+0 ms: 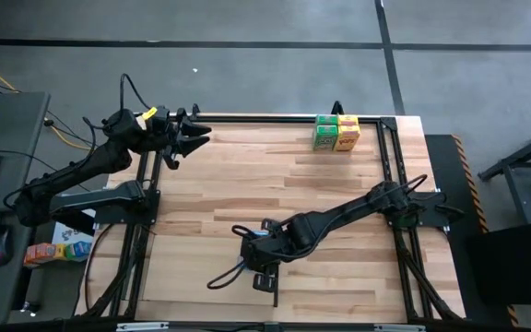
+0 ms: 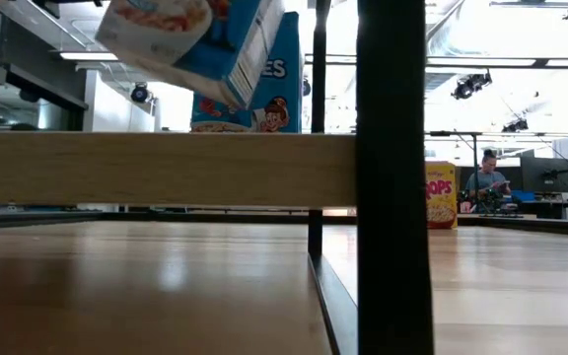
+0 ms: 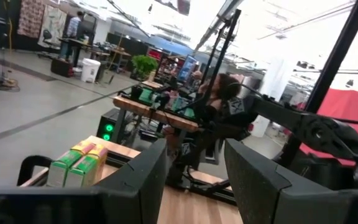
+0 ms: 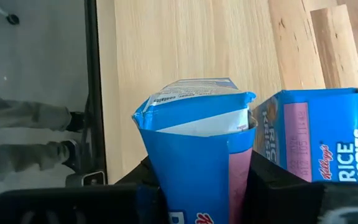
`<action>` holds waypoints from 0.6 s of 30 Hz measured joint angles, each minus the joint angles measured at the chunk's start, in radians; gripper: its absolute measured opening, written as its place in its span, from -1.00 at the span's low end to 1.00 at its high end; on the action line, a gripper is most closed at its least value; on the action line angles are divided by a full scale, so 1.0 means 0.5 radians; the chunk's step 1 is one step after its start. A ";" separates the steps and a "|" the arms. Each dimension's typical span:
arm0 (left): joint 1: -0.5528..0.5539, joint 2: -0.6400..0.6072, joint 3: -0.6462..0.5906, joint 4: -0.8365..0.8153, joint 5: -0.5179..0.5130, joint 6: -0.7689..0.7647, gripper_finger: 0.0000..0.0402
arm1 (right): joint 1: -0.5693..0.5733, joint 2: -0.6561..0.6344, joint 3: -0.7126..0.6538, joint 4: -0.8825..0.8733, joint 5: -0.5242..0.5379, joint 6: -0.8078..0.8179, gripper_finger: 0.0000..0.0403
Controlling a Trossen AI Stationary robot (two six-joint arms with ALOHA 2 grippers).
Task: Stack cereal on shelf
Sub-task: Put the blue cereal box on the shelf aligned with the blue cereal box
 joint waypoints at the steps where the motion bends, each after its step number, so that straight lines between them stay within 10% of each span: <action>1: 0.000 0.000 0.000 0.000 -0.002 0.000 -0.23 | 0.000 0.004 0.000 -0.004 -0.001 -0.002 -0.54; 18: 0.001 0.000 0.000 0.000 -0.003 -0.053 -0.23 | -0.034 0.004 0.000 -0.267 -0.055 -0.226 -0.54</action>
